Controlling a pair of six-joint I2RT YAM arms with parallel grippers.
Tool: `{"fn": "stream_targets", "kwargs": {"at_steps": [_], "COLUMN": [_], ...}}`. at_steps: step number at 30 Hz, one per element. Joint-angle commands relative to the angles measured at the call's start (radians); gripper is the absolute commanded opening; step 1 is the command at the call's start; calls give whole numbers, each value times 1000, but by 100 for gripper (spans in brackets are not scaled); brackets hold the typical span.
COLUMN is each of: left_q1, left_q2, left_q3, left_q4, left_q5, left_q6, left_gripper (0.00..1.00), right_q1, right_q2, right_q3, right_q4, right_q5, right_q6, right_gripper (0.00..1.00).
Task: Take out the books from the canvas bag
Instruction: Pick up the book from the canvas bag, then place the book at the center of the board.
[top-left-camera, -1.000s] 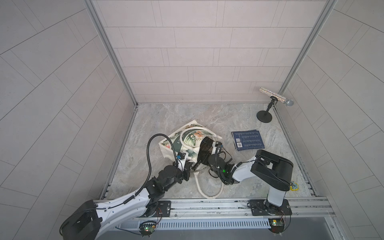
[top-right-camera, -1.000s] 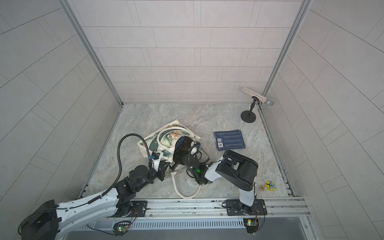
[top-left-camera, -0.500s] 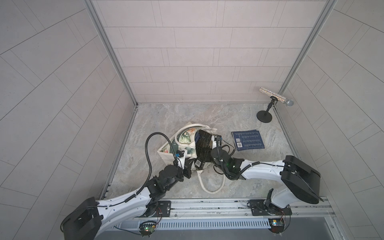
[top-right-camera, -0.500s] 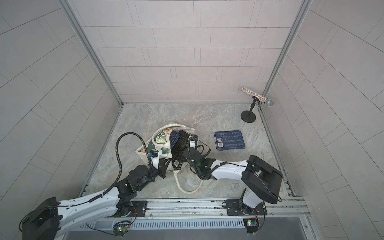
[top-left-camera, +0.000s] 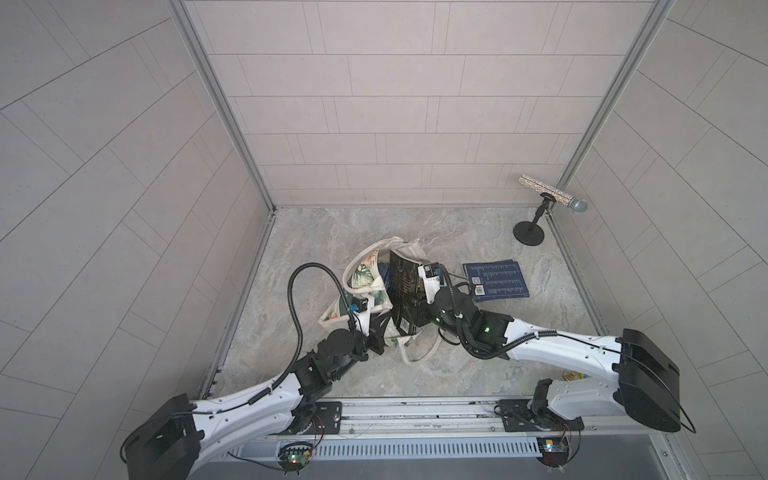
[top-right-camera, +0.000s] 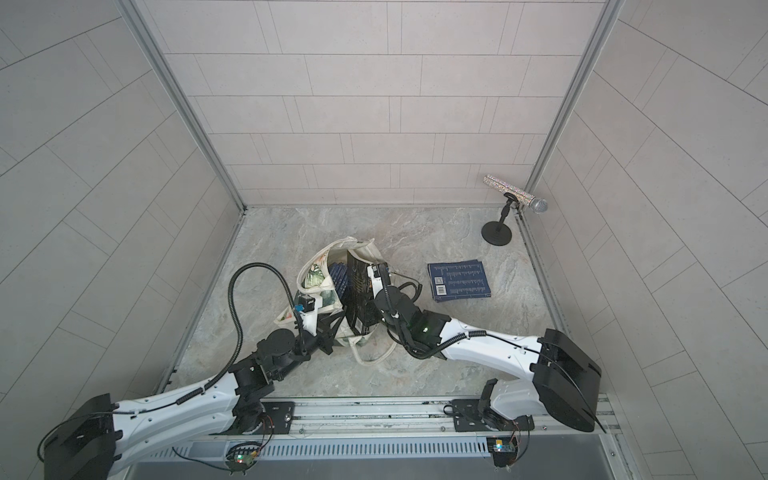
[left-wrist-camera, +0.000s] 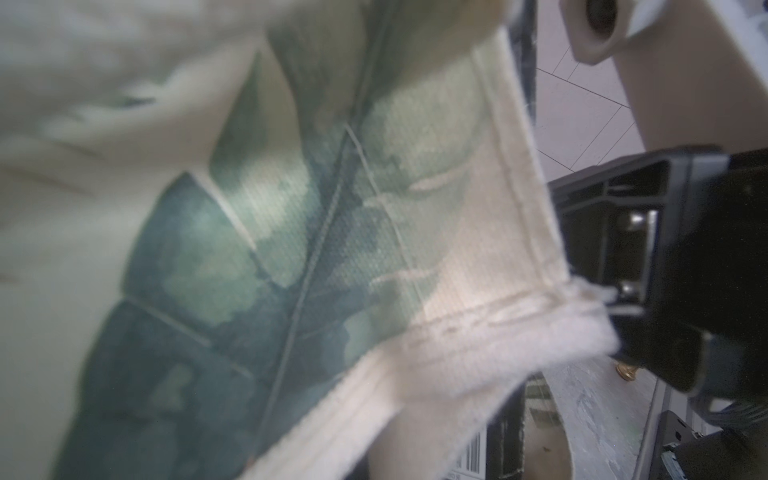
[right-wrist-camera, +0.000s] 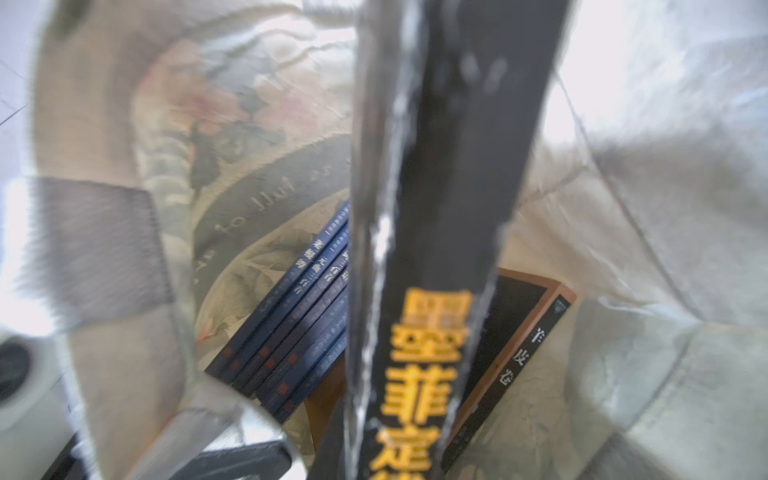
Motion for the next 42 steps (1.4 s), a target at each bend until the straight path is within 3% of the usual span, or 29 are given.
{"fn": "stream_targets", "kwargs": {"at_steps": [1,6,10,14,19,25,30,35,38,40,42], "left_q1": [21,19,20,19,21,20,20,21,20,19,20], "left_q2": [-10,-12,2,38,39,52,54,46,32,29,32], "left_q3": [11,12,11,23,23,21,23,21,17,15,15], "left_q4": [-41,-68,-71,-69,-81,-105,-95,-85,-84,-85,-85], "left_q5": [-123,-206,-252,-261,-274,-418,-374,-350,-343,-351,-353], "left_q6": [29,32,37,52,77,84,65,60,60,59,60], "left_gripper": [0,0,0,0,0,0,0,0,0,0,0], "right_q1": [9,7,0,-3,-4,-6,-6,-7,-7,-7,-8], "right_q2": [-102,-246,-340,-408,-504,-680,-843,-986,-1043,-1074,-1092], "right_q3": [-23,-125,-213,-337,-403,-396,-427,-432,-438,-446,-460], "right_q4": [-179,-21,86,322,429,361,218,-181,-390,-563,-636], "right_q5": [-30,-13,62,126,250,394,599,872,932,973,961], "right_q6": [-203,-262,-282,-282,-282,-269,-186,156,369,594,701], "right_gripper": [0,0,0,0,0,0,0,0,0,0,0]}}
